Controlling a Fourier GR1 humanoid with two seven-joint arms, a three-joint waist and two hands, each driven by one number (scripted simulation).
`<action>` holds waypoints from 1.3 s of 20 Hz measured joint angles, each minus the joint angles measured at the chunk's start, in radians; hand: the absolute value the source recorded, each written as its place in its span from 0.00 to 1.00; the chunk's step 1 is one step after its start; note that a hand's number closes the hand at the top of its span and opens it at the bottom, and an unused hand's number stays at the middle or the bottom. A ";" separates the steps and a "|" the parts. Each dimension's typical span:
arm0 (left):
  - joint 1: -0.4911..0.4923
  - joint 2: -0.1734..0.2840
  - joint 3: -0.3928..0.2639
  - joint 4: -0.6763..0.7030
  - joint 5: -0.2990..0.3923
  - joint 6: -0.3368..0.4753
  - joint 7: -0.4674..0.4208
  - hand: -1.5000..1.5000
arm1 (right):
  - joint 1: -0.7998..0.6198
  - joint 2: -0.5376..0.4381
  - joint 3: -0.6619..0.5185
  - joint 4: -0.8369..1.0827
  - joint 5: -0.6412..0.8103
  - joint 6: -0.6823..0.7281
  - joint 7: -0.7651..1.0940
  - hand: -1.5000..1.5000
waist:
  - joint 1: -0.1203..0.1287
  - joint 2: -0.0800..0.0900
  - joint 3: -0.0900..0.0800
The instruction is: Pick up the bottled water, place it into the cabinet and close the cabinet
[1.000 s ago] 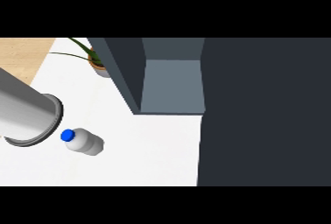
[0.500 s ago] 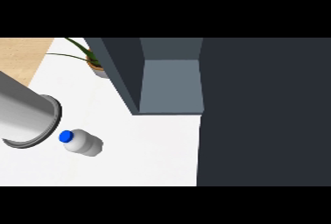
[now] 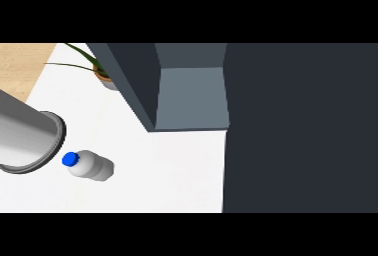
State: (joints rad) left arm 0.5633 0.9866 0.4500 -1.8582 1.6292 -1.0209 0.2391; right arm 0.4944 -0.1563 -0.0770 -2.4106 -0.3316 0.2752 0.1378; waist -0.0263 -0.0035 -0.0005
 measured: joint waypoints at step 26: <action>-0.596 -0.498 -0.144 0.433 -0.859 -0.038 -0.013 0.00 | 0.102 -0.023 -0.099 0.023 -0.082 0.116 -0.090 0.00 | -0.014 0.003 -0.002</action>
State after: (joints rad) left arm -0.0327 0.4890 0.3062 -1.4255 0.7705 -1.0585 0.2264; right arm 0.5962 -0.1796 -0.1758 -2.3876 -0.4136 0.3912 0.0474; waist -0.0404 -0.0002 -0.0028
